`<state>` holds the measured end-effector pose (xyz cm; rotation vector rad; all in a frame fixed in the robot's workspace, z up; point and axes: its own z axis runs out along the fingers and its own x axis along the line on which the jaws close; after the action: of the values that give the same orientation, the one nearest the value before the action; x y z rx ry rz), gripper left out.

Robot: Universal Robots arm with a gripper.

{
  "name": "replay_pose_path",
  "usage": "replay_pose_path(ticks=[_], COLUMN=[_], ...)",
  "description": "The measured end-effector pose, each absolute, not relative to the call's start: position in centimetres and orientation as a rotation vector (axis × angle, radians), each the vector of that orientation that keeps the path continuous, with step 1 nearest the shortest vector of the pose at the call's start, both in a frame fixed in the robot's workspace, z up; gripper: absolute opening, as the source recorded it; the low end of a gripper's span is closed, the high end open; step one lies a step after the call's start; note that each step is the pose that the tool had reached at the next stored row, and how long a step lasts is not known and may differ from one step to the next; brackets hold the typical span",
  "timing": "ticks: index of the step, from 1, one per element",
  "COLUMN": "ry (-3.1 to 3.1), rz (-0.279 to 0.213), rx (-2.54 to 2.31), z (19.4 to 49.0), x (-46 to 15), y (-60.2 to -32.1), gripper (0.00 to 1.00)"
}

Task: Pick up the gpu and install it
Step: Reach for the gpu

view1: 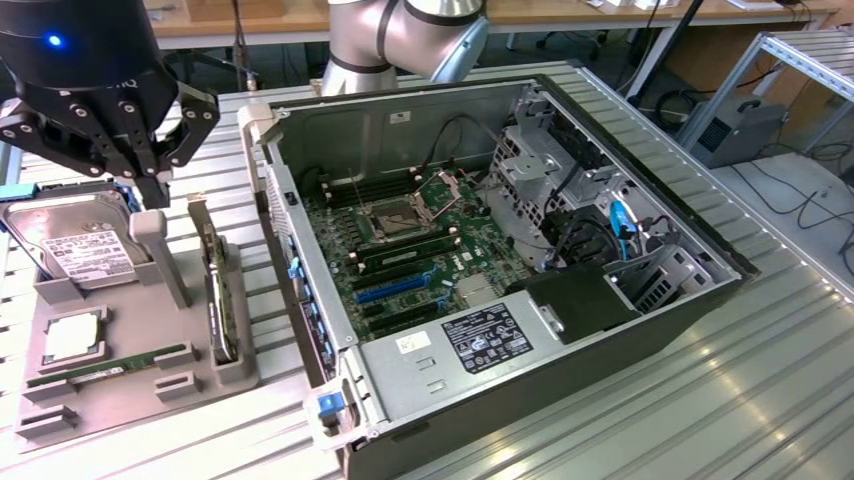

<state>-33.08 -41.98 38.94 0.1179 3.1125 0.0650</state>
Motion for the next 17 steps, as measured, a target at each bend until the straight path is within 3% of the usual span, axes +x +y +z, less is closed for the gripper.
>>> replay_pose_path(ticks=[17], ry=[3.112], rz=[0.065], rx=[0.118], z=[38.94], x=[-33.08], y=[-42.68], gripper=[0.11])
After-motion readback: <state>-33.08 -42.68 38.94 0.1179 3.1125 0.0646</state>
